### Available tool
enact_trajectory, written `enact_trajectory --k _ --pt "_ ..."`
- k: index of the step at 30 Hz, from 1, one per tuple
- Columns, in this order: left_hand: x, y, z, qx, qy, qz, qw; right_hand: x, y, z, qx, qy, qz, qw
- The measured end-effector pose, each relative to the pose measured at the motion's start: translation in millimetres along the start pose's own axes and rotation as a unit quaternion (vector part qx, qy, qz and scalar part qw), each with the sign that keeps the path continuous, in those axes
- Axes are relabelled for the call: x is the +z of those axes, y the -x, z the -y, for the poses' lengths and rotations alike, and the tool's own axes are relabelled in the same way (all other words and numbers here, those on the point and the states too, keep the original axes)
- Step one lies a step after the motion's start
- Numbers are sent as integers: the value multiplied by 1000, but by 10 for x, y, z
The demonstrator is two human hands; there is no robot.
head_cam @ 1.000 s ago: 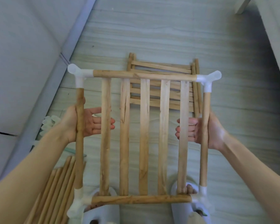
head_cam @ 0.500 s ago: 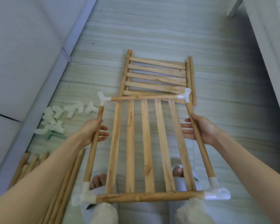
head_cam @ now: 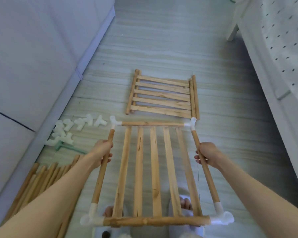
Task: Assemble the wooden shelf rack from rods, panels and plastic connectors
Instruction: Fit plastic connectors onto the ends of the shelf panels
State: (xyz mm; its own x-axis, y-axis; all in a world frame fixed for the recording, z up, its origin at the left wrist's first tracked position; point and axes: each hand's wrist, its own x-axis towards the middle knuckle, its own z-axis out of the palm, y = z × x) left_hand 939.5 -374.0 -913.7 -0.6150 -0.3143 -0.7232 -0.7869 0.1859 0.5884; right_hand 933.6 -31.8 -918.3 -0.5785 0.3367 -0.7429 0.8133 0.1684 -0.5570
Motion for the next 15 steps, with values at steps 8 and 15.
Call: enact_trajectory --k 8,15 --pt "280 -683 39 6 -15 -16 1000 291 -591 -61 -32 119 -30 992" --pt "388 -913 -119 67 23 -16 997 422 -831 102 -98 140 -67 983"
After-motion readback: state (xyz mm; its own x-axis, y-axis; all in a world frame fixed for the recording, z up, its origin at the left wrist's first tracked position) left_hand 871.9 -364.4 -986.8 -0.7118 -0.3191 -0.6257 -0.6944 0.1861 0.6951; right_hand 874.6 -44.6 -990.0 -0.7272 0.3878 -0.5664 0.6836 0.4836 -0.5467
